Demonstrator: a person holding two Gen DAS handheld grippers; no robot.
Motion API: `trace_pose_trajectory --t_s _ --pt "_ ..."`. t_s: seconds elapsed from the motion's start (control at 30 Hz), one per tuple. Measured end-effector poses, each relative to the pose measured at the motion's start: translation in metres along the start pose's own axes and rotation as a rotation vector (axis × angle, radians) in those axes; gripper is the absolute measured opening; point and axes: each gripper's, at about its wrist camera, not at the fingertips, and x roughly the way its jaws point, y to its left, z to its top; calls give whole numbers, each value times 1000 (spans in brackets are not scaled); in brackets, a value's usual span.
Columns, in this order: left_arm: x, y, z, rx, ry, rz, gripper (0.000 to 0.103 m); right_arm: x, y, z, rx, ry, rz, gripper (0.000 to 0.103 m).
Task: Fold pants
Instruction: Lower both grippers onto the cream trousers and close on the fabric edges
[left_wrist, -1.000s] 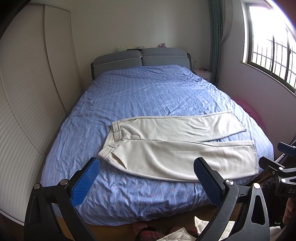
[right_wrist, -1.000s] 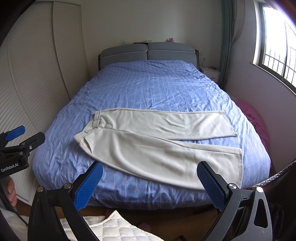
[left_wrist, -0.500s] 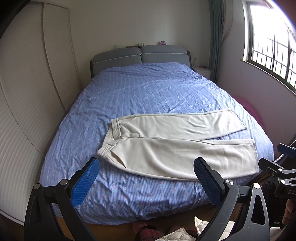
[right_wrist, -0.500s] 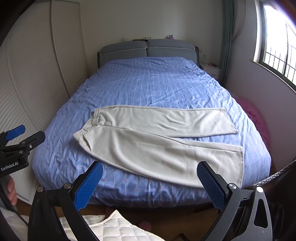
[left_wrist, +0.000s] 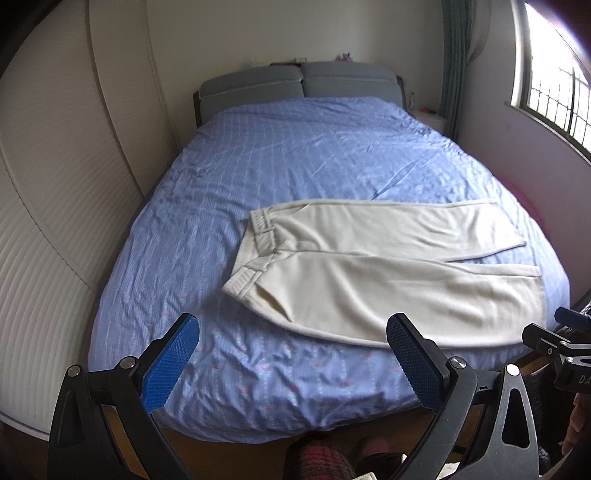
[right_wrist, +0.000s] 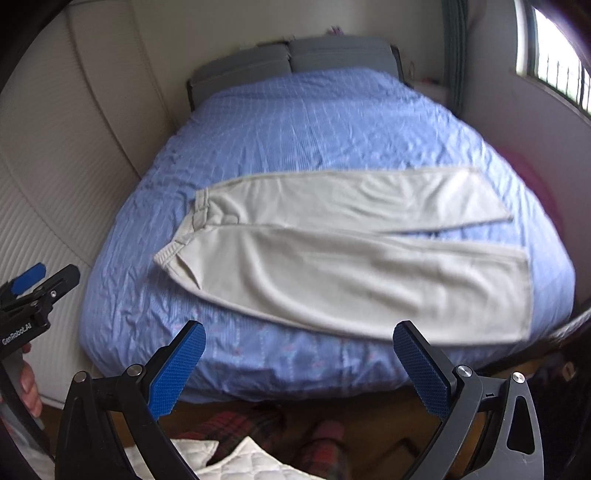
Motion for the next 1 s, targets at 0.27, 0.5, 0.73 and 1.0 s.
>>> trace_pose_trajectory --t_s 0.27,0.5,0.73,1.0 --pt "97 56 2 45 125 -30 103 90 31 4 131 132 -83 103" --pt "193 71 -14 85 247 -83 102 167 37 -5 257 172 -97 103" --pt "265 73 -32 17 335 -105 101 235 20 -32 397 234 -79 102" --pt "317 65 -51 14 393 -103 99 278 -8 -53 545 235 -47 98"
